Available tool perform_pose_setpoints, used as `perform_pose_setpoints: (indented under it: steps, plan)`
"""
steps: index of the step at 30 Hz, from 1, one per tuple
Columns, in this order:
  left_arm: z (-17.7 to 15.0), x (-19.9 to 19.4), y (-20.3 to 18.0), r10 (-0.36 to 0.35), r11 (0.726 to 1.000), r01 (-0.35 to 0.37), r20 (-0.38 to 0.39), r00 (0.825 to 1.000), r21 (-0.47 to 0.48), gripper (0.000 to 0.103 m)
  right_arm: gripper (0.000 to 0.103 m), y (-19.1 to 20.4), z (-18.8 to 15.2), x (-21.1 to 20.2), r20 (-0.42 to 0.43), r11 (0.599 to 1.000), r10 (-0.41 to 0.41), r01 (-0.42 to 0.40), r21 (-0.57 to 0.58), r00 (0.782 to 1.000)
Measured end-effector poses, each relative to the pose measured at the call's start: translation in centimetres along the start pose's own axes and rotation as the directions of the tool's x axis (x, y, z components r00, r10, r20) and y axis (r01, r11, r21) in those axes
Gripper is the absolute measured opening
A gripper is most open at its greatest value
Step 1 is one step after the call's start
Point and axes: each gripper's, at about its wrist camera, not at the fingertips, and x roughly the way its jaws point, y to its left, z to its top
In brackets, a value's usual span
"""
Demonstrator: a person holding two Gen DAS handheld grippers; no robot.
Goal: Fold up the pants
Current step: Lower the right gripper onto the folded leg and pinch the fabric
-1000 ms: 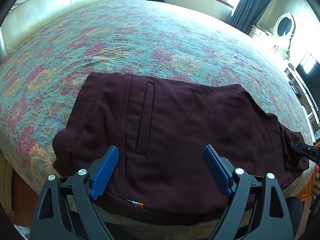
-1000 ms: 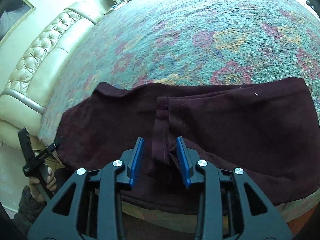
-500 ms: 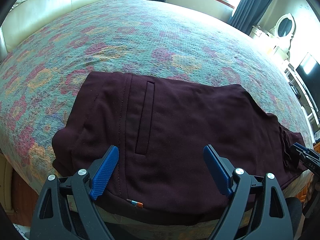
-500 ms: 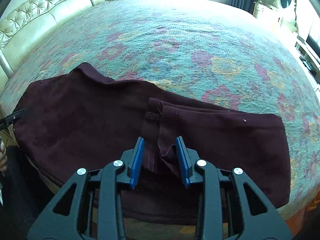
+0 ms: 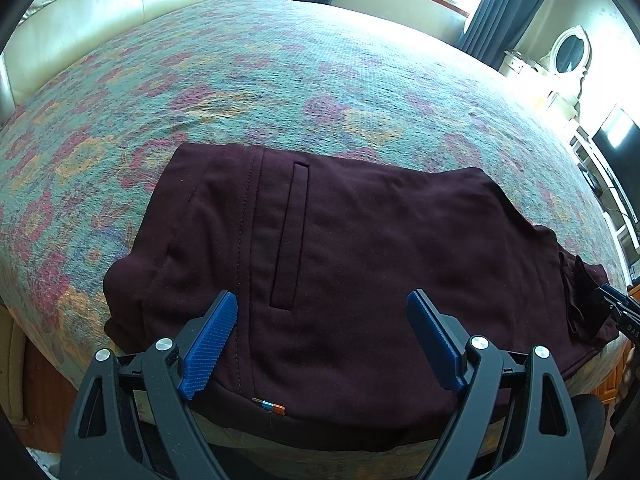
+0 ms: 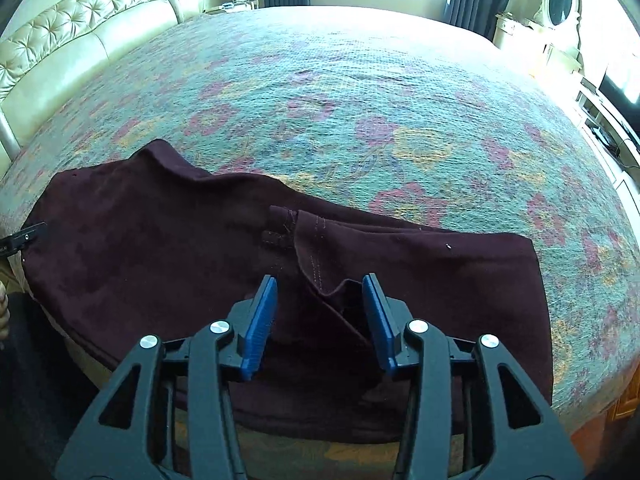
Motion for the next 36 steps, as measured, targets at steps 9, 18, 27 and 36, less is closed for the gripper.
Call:
perform_pose_setpoints:
  steps: [9, 18, 27, 36]
  plan:
    - [0.0, 0.0, -0.1, 0.007, 1.0, -0.007, -0.002, 1.0, 0.009, 0.086, 0.059, 0.4, -0.6, 1.3, -0.037, 0.999, -0.031, 0.03, -0.045, 0.999]
    - [-0.2, 0.0, -0.3, 0.017, 1.0, -0.017, -0.001, 1.0, 0.019, 0.086, 0.038, -0.4, -1.2, 3.1, -0.101, 0.999, 0.042, -0.04, 0.022, 0.994]
    - [-0.3, 0.1, -0.6, 0.029, 0.999, -0.029, -0.001, 1.0, 0.027, 0.086, 0.004, 0.6, -0.8, 2.8, -0.103, 0.994, 0.099, -0.095, 0.044, 0.99]
    - [-0.4, 0.1, -0.6, 0.028, 0.999, -0.028, 0.0, 1.0, 0.026, 0.086, 0.0, 0.6, -0.7, 2.4, -0.103, 0.987, 0.143, -0.134, 0.086, 0.984]
